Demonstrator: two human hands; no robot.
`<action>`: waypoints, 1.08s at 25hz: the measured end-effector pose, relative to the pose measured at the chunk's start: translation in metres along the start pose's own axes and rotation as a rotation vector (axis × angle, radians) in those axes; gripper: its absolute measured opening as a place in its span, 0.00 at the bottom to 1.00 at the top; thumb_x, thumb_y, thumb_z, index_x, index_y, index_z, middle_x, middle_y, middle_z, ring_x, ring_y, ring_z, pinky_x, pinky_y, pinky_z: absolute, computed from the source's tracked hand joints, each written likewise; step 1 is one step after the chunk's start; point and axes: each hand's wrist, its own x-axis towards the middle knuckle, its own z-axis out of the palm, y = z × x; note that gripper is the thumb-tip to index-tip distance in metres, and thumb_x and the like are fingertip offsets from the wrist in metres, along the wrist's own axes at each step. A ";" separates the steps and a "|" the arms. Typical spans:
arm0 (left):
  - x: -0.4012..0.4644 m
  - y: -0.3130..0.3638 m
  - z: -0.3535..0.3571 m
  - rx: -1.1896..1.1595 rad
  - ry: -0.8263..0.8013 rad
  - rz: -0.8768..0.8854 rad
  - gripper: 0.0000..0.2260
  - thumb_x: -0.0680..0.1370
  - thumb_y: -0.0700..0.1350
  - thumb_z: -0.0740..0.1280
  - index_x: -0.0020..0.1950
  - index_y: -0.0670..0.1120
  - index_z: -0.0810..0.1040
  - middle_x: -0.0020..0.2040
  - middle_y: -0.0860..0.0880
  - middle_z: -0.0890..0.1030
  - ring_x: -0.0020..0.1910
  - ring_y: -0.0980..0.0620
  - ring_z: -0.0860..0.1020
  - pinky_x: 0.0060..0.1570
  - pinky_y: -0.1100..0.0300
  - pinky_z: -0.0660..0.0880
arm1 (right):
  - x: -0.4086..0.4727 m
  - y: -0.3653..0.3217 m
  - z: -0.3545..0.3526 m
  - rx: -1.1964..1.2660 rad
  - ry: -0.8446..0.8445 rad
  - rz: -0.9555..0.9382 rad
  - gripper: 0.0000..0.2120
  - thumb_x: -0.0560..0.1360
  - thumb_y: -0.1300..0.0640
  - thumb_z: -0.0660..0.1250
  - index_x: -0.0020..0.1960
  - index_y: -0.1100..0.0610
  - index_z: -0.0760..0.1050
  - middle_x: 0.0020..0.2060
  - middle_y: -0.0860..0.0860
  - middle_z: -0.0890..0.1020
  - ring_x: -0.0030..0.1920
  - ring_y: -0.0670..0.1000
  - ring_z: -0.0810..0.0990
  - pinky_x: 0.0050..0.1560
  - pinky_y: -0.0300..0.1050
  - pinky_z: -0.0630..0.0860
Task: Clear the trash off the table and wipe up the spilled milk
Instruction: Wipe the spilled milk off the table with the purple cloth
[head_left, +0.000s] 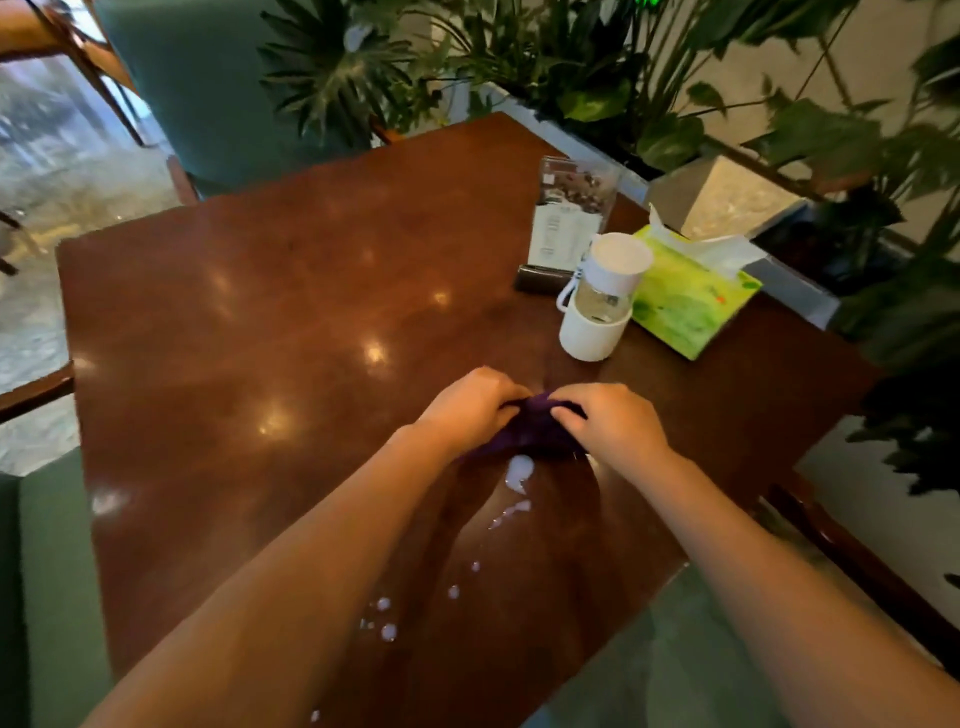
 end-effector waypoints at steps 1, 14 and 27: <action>-0.001 -0.002 0.008 -0.001 -0.039 -0.010 0.14 0.78 0.39 0.62 0.63 0.43 0.77 0.58 0.42 0.80 0.60 0.44 0.75 0.61 0.51 0.68 | -0.002 0.004 0.008 -0.002 -0.012 -0.008 0.12 0.77 0.51 0.61 0.58 0.46 0.77 0.56 0.48 0.82 0.57 0.54 0.78 0.52 0.49 0.73; -0.030 -0.024 0.049 0.252 -0.349 -0.055 0.21 0.83 0.55 0.44 0.75 0.62 0.42 0.78 0.55 0.40 0.76 0.54 0.37 0.70 0.46 0.32 | -0.037 0.037 0.067 -0.213 -0.161 -0.141 0.26 0.80 0.43 0.46 0.75 0.46 0.45 0.77 0.50 0.49 0.76 0.49 0.43 0.72 0.62 0.45; -0.157 -0.141 0.036 0.309 0.008 -0.580 0.28 0.74 0.67 0.39 0.74 0.65 0.43 0.78 0.53 0.44 0.77 0.49 0.40 0.68 0.31 0.42 | 0.025 0.025 0.088 -0.308 -0.131 -0.602 0.28 0.75 0.33 0.46 0.73 0.36 0.43 0.77 0.46 0.47 0.76 0.52 0.40 0.71 0.64 0.47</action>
